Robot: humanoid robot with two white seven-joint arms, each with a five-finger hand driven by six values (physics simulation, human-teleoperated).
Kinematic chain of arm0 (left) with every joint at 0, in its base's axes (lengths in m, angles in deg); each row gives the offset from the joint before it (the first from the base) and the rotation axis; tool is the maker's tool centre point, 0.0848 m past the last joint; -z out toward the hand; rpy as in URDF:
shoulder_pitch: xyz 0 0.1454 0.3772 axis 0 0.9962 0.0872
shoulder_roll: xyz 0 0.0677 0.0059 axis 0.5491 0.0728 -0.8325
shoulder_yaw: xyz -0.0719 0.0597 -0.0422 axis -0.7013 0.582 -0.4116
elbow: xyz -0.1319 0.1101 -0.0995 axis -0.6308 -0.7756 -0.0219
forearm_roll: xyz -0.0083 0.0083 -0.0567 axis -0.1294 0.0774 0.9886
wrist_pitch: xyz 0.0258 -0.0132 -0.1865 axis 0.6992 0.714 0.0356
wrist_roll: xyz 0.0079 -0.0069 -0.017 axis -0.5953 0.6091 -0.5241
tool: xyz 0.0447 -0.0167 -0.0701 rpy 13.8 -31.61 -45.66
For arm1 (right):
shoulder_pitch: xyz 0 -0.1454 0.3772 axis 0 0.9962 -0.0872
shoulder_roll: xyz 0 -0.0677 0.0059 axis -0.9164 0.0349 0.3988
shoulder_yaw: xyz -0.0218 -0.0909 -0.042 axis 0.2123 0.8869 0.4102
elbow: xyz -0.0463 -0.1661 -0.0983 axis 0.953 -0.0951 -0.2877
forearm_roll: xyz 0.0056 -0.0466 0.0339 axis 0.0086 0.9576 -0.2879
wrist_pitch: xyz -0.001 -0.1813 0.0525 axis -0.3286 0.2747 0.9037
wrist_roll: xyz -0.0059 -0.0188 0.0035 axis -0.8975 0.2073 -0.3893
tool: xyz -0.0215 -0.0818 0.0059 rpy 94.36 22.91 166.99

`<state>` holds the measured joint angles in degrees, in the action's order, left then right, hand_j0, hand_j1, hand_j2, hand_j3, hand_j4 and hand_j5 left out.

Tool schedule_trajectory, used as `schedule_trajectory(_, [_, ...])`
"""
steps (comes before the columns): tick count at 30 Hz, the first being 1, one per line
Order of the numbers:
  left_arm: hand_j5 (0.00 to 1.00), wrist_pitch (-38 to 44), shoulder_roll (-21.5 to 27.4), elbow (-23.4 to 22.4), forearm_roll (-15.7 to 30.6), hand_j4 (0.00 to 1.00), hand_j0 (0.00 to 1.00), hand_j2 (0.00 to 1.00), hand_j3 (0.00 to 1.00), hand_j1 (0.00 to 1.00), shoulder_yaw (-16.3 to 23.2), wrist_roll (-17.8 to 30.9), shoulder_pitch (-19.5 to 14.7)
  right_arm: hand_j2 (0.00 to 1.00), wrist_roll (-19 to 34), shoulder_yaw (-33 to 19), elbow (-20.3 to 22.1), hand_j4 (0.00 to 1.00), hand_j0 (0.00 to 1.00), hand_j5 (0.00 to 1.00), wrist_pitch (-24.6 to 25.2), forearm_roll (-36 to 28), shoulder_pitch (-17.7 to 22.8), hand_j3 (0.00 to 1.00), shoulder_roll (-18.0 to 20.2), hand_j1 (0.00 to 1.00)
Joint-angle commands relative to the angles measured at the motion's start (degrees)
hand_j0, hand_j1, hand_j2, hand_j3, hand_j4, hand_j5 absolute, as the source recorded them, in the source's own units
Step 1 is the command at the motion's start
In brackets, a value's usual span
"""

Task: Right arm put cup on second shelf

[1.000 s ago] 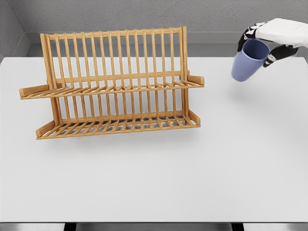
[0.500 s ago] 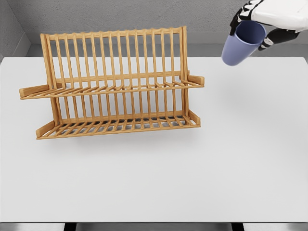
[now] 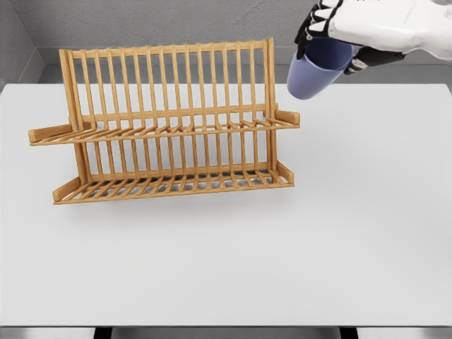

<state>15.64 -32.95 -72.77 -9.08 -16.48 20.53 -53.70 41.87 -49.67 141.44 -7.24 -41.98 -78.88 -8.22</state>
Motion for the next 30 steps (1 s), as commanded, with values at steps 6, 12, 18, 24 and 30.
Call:
schedule_trajectory(6, [1.0,0.0,0.0,0.0,0.0,1.0,1.0,1.0,1.0,1.0,0.0,0.01,0.0,0.56,-0.07,0.52,1.96,0.56,0.56,0.56,-1.23,-0.31,-0.09,0.56,-2.64,0.56])
schedule_trajectory(12, [1.0,0.0,0.0,0.0,0.0,1.0,1.0,1.0,1.0,1.0,0.0,0.01,0.0,0.56,-0.07,0.78,1.96,0.56,0.56,0.56,-1.14,-0.31,-0.88,0.56,-5.28,0.56])
schedule_trajectory(18, [1.0,0.0,0.0,0.0,0.0,1.0,1.0,1.0,1.0,1.0,0.0,0.01,0.0,0.57,-0.07,3.24,1.96,0.57,0.57,0.57,-0.96,-0.31,-0.44,0.57,-6.25,0.57])
schedule_trajectory(24, [1.0,0.0,0.0,0.0,0.0,1.0,1.0,1.0,1.0,1.0,0.0,0.01,0.0,0.57,-0.07,4.47,1.96,0.57,0.57,0.57,-1.05,-0.31,0.0,0.57,-6.07,0.57])
schedule_trajectory(30, [1.0,0.0,0.0,0.0,0.0,1.0,1.0,1.0,1.0,1.0,0.0,0.01,0.0,0.57,-0.07,5.71,1.87,0.57,0.57,0.57,-1.05,-0.31,0.88,0.57,-5.46,0.57])
